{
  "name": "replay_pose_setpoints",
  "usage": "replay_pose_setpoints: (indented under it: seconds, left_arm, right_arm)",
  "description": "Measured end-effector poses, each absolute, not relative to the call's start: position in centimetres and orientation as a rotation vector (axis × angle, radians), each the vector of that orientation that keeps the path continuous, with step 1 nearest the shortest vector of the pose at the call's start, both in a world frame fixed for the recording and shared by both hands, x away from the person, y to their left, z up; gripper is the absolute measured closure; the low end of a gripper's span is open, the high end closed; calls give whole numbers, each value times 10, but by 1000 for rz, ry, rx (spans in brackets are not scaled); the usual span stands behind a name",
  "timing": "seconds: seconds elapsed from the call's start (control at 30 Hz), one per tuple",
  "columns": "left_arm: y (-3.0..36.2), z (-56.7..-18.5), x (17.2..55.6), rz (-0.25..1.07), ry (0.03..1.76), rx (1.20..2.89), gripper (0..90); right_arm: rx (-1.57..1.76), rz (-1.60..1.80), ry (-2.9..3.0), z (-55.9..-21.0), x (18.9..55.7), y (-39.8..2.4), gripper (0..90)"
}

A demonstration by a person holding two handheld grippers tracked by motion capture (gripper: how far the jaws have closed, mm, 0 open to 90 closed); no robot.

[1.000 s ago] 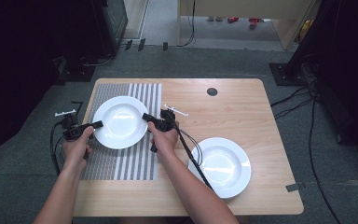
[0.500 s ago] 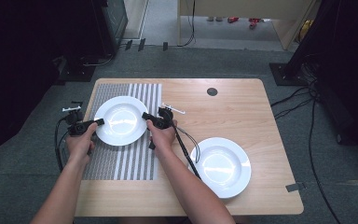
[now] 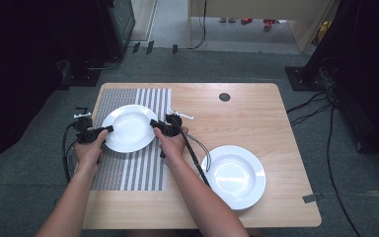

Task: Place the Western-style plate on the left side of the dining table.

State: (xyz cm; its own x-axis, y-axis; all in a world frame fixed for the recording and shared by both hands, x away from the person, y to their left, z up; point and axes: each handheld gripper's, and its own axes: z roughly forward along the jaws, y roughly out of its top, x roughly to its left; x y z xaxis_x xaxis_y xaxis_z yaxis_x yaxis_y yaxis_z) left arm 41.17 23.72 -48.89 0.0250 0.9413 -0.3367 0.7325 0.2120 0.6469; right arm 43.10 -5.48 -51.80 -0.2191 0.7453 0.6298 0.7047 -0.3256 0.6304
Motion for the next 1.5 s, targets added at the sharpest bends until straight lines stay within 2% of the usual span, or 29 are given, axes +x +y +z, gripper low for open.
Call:
replay_pose_setpoints:
  seconds: [0.1, 0.2, 0.23, 0.4, 0.53, 0.63, 0.87, 1.5]
  left_arm:
    - [235, -482, 408, 397, 1746, 1559, 432]
    - [230, -473, 401, 455, 1736, 1577, 361]
    - [229, -471, 398, 459, 1726, 1586, 323]
    - [224, -464, 386, 454, 1692, 1602, 258]
    - [220, -459, 374, 448, 1657, 1588, 244]
    - [217, -455, 368, 470, 1623, 1604, 237]
    - [212, -445, 349, 491, 1579, 1634, 234]
    - [188, -437, 292, 514, 1477, 1627, 224]
  right_arm:
    - [1879, 1597, 1802, -509, 429, -62, 561]
    - [1861, 1631, 1795, -499, 425, -71, 556]
    - [1821, 1654, 1823, -490, 422, -76, 527]
    - [1678, 1630, 1879, -470, 410, -92, 500]
    - [1669, 1658, 1908, -456, 402, -105, 495]
    - [1632, 1652, 1914, -444, 389, -120, 396]
    - [1531, 1685, 1978, -431, 368, -145, 284]
    - [1516, 1671, 1881, -423, 318, -242, 259]
